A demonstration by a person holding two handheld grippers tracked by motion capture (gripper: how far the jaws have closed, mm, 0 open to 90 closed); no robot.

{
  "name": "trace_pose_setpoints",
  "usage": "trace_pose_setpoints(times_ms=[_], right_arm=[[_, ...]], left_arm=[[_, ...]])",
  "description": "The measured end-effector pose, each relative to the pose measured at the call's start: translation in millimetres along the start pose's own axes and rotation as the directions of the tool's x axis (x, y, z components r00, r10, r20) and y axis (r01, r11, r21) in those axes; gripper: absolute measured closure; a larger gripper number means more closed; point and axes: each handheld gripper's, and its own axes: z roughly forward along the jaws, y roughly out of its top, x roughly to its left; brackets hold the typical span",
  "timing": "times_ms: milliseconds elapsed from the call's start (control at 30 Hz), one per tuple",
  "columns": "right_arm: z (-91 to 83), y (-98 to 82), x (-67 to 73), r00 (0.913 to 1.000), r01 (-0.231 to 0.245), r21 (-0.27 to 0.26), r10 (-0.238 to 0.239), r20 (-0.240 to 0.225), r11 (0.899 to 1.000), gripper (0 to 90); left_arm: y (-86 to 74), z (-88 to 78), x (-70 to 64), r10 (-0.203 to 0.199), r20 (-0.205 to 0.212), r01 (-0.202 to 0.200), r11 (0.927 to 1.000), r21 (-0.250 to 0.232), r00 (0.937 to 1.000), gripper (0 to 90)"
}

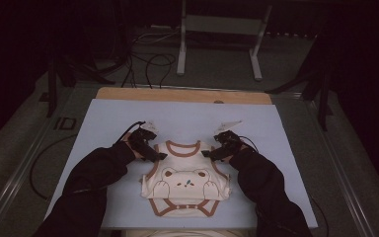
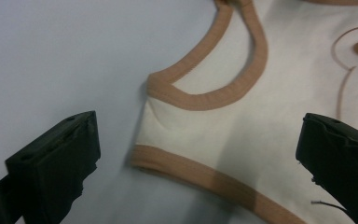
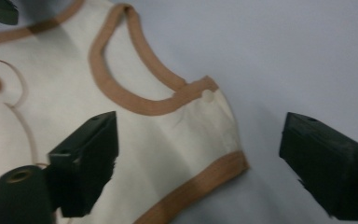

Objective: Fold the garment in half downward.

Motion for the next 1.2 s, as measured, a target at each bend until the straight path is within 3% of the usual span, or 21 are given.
trace_pose_setpoints(times_ms=[233, 467, 600, 667, 767, 867, 1100, 1200], right_arm=[[8.6, -0.6, -3.6, 0.9998, 0.018, 0.027, -0.018, 0.001, 0.999, 15.5], [18.5, -4.1, -9.8, 0.9997, 0.020, 0.069, -0.021, 0.014, 0.997, 21.4], [21.9, -6.1, -10.4, 0.9984, 0.048, 0.089, -0.051, 0.026, 0.995, 24.0], [21.8, -5.8, -10.1, 0.9987, 0.042, 0.088, -0.044, 0.027, 0.995, 24.9], [21.8, -5.0, -9.0, 0.9981, 0.055, 0.095, -0.058, 0.023, 0.994, 27.0], [20.8, -3.6, -4.2, 0.9981, 0.058, 0.103, -0.060, 0.016, 0.993, 36.7], [19.2, -0.9, 2.8, 0.9970, 0.076, 0.120, -0.077, 0.003, 0.990, 53.8], [19.0, 0.5, 6.0, 0.9980, 0.062, 0.126, -0.062, -0.004, 0.990, 60.1]], left_arm=[[0.9, 7.7, 4.4, -0.019, 0.013, 0.018, 0.9996, 0.020, 0.9997, 5.3], [-1.2, 14.6, 10.1, -0.023, -0.020, 0.023, 0.9993, 0.031, 0.9995, 18.2], [-2.7, 16.1, 12.2, -0.019, -0.049, 0.020, 0.9994, 0.029, 0.9986, 26.8], [-2.8, 15.2, 14.3, -0.041, -0.056, 0.042, 0.9990, 0.018, 0.9976, 33.4], [-3.4, 15.7, 12.6, -0.020, -0.070, 0.021, 0.9995, 0.022, 0.9974, 36.0], [-1.2, 15.3, 6.0, 0.002, -0.080, 0.002, 0.9987, 0.050, 0.9968, 42.8], [0.4, 14.9, 0.4, -0.012, -0.070, 0.016, 0.9981, 0.060, 0.9974, 55.5], [1.9, 15.4, -2.8, -0.017, -0.057, 0.020, 0.9978, 0.063, 0.9982, 62.6]])
